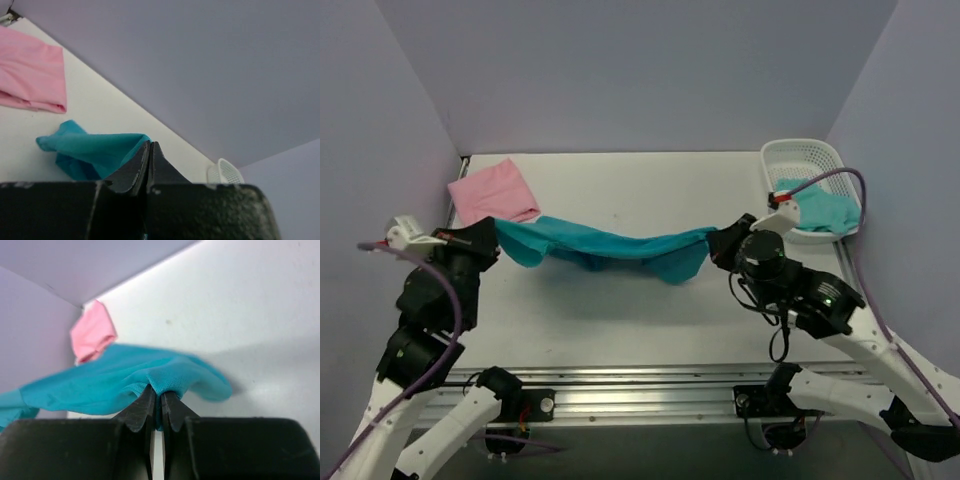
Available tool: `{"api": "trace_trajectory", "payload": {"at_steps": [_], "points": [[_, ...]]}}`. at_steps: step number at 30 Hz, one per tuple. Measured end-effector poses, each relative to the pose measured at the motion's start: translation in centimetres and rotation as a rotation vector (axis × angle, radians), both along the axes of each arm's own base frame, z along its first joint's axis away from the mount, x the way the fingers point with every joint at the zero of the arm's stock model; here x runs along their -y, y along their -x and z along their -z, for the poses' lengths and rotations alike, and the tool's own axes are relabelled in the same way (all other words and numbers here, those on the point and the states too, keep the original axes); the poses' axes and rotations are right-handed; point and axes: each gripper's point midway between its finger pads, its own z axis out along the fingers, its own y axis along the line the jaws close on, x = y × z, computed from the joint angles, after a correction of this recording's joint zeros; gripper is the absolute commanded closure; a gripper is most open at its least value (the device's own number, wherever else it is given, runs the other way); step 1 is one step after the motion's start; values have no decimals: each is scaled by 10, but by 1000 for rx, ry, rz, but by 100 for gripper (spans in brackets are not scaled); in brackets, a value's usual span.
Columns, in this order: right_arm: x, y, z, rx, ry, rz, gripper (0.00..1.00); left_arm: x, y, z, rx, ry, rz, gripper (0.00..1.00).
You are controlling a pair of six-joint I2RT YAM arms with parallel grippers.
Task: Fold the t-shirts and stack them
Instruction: Flatten the tshirt out
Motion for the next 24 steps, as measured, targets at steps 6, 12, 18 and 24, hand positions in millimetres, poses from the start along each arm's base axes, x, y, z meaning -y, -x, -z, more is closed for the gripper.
{"api": "trace_trajectory", "payload": {"at_steps": [6,12,18,24], "points": [[48,35,-112,204,-124,-14,100,-17,58,-69,115,14,93,98],[103,76,-202,391,-267,-9,100,-13,101,-142,255,-13,242,98],[104,79,-215,413,-261,-22,100,-2,114,-207,380,-60,320,98],[73,44,-188,336,-152,6,100,31,59,-201,300,-133,345,98]]}}
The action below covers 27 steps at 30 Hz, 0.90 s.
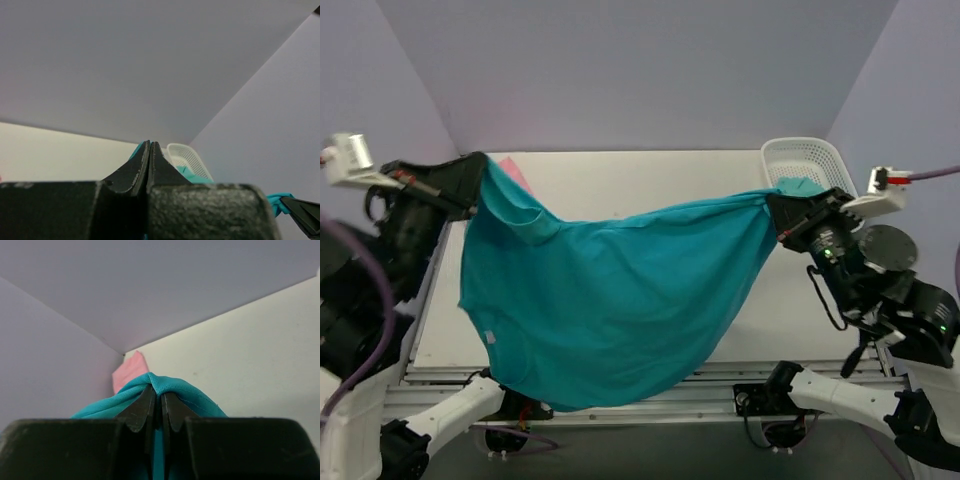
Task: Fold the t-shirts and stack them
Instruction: Flatten the tshirt out
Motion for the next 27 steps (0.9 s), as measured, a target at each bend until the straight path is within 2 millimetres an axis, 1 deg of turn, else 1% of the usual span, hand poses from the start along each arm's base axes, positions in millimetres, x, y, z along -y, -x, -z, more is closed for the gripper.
{"api": "trace_trajectory", "payload": {"at_steps": [1,2,3,4,6,8,9,10,11,12,15,16,18,19,20,21,22,23,24,25,26,27], "points": [[-5,-8,12,-25,29,20,100,9,-16,8,-25,-17,-1,98],[-9,-17,26,-51,59,45,100,18,-34,21,-60,-39,-3,98],[-13,-25,42,-77,90,70,100,25,-49,34,-95,-58,-5,98],[-16,-33,59,-106,124,99,100,34,-67,53,-142,-83,-9,98],[-23,-49,91,-159,191,159,100,49,-104,97,-243,-131,-12,98],[-27,-67,126,-215,257,217,100,59,-141,144,-343,-166,-8,98],[-29,-80,145,-249,285,246,100,62,-162,172,-399,-178,-8,98],[-28,-91,161,-277,304,274,100,63,-178,194,-445,-185,-11,98],[-25,-106,184,-319,326,303,100,64,-196,221,-497,-194,-16,98],[-21,-122,211,-372,347,329,100,64,-214,251,-558,-205,-22,98],[4,-164,291,-530,392,418,100,68,-266,330,-694,-225,-19,98],[10,-174,311,-576,407,442,100,69,-279,349,-722,-228,-13,98],[22,-199,355,-678,435,502,100,75,-316,402,-805,-244,5,98],[26,-213,373,-711,443,535,88,80,-339,426,-832,-253,14,97],[25,-228,390,-738,445,555,61,83,-355,444,-847,-257,23,48],[23,-245,404,-761,454,572,18,86,-373,465,-870,-269,33,3],[20,-265,412,-765,463,592,0,91,-391,481,-893,-269,49,6],[15,-288,417,-764,470,604,0,95,-411,492,-890,-264,59,6],[13,-312,418,-762,477,623,0,98,-426,501,-896,-263,71,6],[8,-337,413,-729,455,638,0,100,-441,502,-895,-258,80,6],[5,-353,409,-705,435,645,0,101,-456,497,-869,-251,84,6],[5,-364,401,-682,417,653,0,100,-466,490,-853,-244,89,6]]}}
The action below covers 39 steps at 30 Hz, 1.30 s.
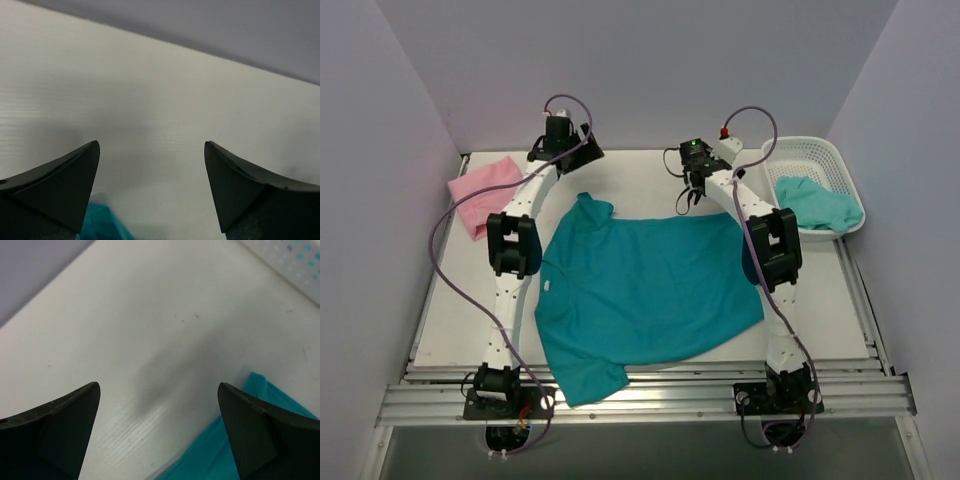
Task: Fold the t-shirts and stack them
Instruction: Flatten the tshirt out
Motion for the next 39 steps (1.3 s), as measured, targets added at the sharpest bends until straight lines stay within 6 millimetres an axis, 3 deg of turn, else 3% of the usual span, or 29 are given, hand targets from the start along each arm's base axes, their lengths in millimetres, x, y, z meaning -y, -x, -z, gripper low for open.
{"api": "trace_trajectory", "payload": {"at_steps": [4,8,12,15,17,19,20,21,23,24,26,27,29,30,34,39], "points": [[18,-13,-48,81,-2,22,0,-18,-20,-71,124,37,-13,6],[35,-5,-114,173,-1,41,0,-49,-10,-157,239,47,-58,6],[40,38,-174,268,-28,14,1,-72,36,-227,297,34,-111,6],[44,75,-189,306,-56,-20,15,-73,76,-240,302,34,-122,2],[43,89,-185,306,-78,-56,16,-69,100,-229,277,44,-124,14],[39,92,-166,268,-89,-83,17,-63,119,-197,232,52,-120,19],[35,90,-152,238,-92,-98,23,-60,125,-179,201,52,-116,27],[33,88,-136,202,-91,-109,45,-55,133,-151,153,50,-114,36],[25,87,-94,112,-92,-144,63,-48,150,-97,55,34,-108,54],[22,90,-71,67,-96,-156,68,-43,160,-71,-2,24,-103,57],[18,100,-27,-34,-103,-177,66,-33,175,-30,-85,-1,-77,58],[17,103,-8,-78,-103,-184,59,-27,178,-15,-115,-8,-66,57],[14,104,19,-136,-109,-193,51,-16,178,5,-144,-14,-44,51],[13,105,27,-155,-107,-194,42,-13,177,15,-158,-17,-39,46],[12,102,50,-197,-110,-195,17,-11,169,41,-192,-18,-42,43],[16,91,54,-185,-116,-180,8,-12,161,58,-209,-21,-50,40]]}}
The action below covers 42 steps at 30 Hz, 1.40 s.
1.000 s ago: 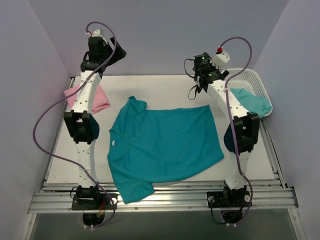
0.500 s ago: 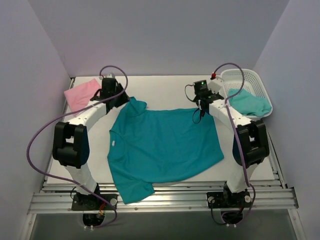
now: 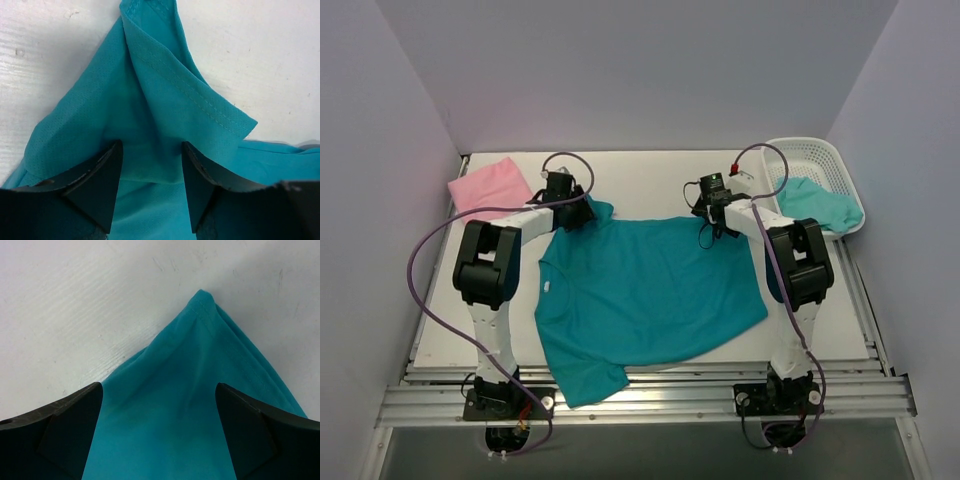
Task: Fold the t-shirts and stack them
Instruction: Flatten the tshirt out
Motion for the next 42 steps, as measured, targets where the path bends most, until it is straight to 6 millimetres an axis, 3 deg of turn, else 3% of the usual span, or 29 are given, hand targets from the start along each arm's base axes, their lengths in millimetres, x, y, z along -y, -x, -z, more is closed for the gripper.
{"api": "trace_trajectory", "payload": {"at_steps": [4,8,15,18,21,27,32,35,38,42], "points": [[7,-7,-4,17,-4,18,6,-1,-5,-3,17,11,-11,31],[12,-9,-6,24,-4,30,5,-5,-7,-17,42,21,-28,6],[13,-10,-7,26,-3,30,5,-11,-23,-73,161,37,-60,4],[13,-11,-8,28,-2,30,5,-10,-35,-79,188,34,-70,4],[14,-12,-9,31,-2,30,5,-8,-54,-67,187,28,-77,4],[22,-18,-15,43,0,46,4,-11,-76,-9,115,7,-88,4],[46,-39,-21,72,-5,100,5,-9,-100,-24,164,18,-86,12],[59,-46,-7,53,-1,127,5,-10,-101,-14,147,13,-85,20],[68,-47,15,15,3,142,5,-10,-103,-10,144,22,-79,21],[66,-55,16,22,0,137,6,-11,-103,-9,137,32,-72,24]]}}
